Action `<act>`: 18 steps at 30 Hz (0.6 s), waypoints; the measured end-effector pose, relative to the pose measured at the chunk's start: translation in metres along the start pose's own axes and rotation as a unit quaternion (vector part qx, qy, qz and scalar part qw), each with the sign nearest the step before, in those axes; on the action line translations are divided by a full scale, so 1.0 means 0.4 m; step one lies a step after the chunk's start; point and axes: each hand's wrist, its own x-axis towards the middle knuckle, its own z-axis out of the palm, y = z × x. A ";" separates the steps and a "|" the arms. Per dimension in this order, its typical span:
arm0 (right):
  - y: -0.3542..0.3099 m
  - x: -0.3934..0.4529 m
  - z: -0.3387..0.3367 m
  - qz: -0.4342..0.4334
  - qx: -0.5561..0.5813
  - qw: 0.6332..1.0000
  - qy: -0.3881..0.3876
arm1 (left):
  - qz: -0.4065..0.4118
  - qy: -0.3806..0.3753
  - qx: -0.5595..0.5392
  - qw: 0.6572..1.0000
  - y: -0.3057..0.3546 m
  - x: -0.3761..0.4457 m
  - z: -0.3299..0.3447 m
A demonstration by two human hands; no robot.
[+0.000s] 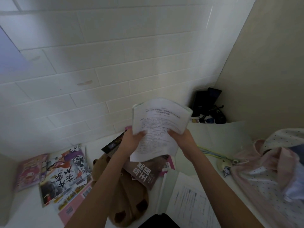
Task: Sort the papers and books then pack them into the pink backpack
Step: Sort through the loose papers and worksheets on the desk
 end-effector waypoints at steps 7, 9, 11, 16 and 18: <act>0.081 -0.024 0.012 0.031 -0.164 0.982 -0.083 | -0.076 0.132 0.022 0.988 -0.037 0.004 -0.023; 0.114 -0.041 0.022 0.043 -0.201 0.965 -0.162 | -0.101 0.172 0.029 0.979 -0.046 0.001 -0.063; 0.159 -0.066 0.046 0.043 -0.257 0.925 -0.279 | -0.126 0.195 0.052 0.971 -0.056 -0.004 -0.105; 0.266 -0.118 0.123 0.007 -0.490 0.824 -0.285 | -0.149 0.232 0.109 0.955 -0.077 -0.031 -0.176; 0.275 -0.128 0.139 -0.009 -0.533 0.793 -0.296 | -0.145 0.253 0.108 0.950 -0.079 -0.043 -0.196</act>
